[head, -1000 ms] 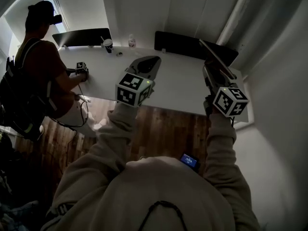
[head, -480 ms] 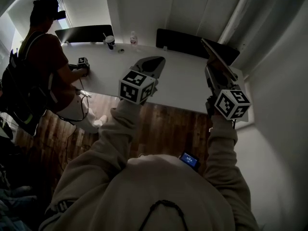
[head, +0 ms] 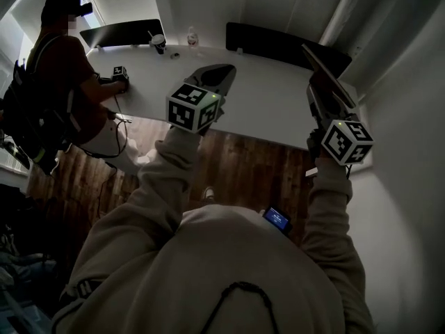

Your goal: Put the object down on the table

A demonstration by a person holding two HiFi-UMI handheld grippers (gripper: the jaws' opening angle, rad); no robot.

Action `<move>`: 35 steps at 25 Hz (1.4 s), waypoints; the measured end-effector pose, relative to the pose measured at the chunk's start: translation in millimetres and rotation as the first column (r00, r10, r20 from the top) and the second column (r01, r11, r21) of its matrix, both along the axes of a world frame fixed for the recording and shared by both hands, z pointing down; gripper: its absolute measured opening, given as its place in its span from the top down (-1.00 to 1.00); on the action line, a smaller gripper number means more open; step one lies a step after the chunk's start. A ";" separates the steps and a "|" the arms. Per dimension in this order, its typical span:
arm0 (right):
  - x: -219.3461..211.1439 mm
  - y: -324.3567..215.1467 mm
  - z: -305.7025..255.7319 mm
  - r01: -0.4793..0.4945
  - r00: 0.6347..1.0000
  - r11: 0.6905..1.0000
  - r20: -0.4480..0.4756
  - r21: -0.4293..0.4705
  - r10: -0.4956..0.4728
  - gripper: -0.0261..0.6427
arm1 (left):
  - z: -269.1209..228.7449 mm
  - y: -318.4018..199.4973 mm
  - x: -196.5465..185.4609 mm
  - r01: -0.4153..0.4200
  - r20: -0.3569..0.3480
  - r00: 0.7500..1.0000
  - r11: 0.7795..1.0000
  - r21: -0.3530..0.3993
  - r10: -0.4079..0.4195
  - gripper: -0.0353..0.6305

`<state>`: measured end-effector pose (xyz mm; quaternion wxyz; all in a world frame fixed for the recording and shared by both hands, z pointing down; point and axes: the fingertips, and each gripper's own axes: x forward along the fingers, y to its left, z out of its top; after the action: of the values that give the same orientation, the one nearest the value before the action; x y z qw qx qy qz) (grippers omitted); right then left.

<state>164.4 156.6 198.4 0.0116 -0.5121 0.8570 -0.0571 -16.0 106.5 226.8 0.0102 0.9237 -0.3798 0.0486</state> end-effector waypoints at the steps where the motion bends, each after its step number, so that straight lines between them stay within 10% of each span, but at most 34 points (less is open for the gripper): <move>1: 1.4 -1.0 4.7 0.005 1.000 1.000 -0.003 -0.003 -0.005 0.83 | 3.7 -2.4 -0.1 0.001 0.001 1.000 1.000 -0.004 -0.001 0.88; 35: -0.3 -384.5 28.4 -0.070 0.998 0.997 -0.007 -0.035 0.070 0.83 | 39.3 -398.9 -8.6 -0.020 -0.017 1.000 1.000 -0.002 0.020 0.88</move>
<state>164.2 -228.0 226.8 0.0019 -0.5421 0.8374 -0.0704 -24.5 -292.4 266.1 0.0141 0.9278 -0.3706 0.0413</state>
